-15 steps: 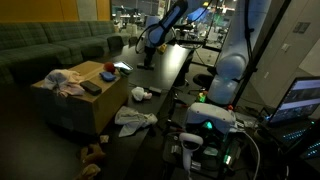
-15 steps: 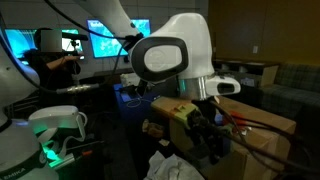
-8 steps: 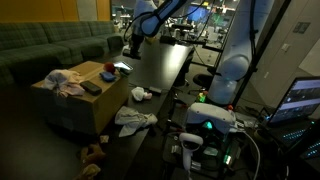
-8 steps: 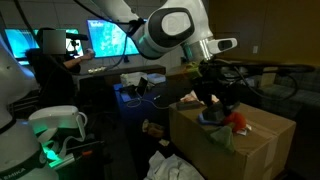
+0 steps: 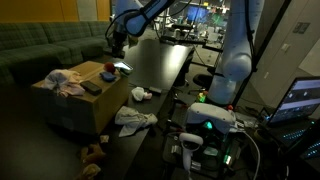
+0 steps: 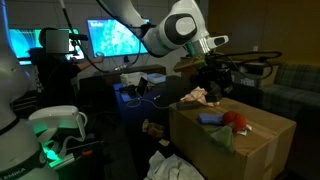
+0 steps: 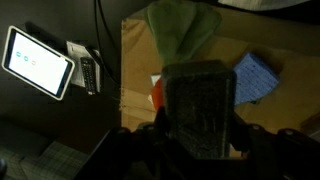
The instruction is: Pick up all the objects that are on the box and put them on the table, then pick up the objects that are on the table and put them on the box
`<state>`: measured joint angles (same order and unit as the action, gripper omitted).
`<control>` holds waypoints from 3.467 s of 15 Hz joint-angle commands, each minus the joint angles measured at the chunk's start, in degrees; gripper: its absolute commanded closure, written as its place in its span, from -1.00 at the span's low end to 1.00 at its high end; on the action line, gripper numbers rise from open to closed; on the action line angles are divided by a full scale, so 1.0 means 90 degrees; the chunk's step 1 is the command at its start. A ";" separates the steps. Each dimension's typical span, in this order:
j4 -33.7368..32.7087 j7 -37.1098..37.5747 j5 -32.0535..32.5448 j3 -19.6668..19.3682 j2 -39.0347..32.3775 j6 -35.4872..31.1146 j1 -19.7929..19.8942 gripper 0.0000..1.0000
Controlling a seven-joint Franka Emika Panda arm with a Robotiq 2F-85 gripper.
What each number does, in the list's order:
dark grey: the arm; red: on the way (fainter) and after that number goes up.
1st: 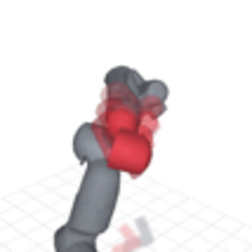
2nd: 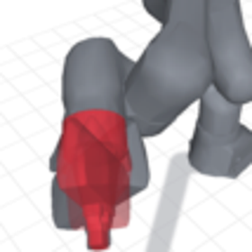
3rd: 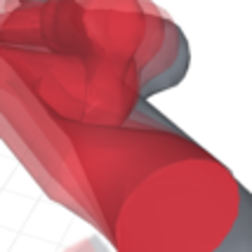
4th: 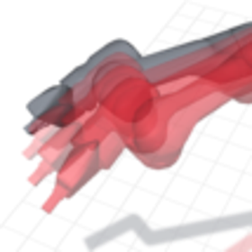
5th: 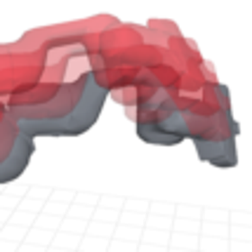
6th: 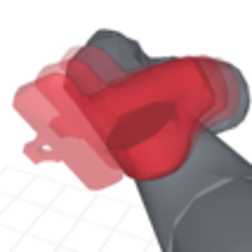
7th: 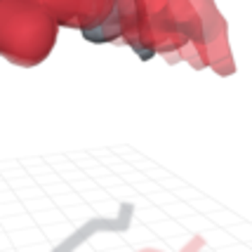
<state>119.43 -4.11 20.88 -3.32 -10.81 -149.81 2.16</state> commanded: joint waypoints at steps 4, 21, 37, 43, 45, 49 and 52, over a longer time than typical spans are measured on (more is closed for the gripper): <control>-0.1373 0.0100 -0.0046 0.0095 -0.1261 0.0008 -0.0412 0.35; -0.4184 0.1096 -0.0328 -0.0491 -0.3934 -0.0627 -0.0848 0.35; -0.3150 0.1633 -0.0453 -0.0869 -0.2639 -0.0005 -0.0892 -1.00; -0.1838 0.2081 -0.0369 -0.0796 -0.1620 0.0232 -0.0965 -1.00; -0.1463 0.2161 -0.0377 -0.0733 -0.1400 0.0252 -0.0978 -1.00; -0.1031 0.2203 -0.0704 -0.0439 -0.1274 0.0315 -0.0915 -1.00; -0.0956 0.2133 -0.1342 -0.0140 -0.1373 0.0373 -0.0799 -1.00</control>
<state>109.07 15.12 13.19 -6.97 -24.47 -147.38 -6.08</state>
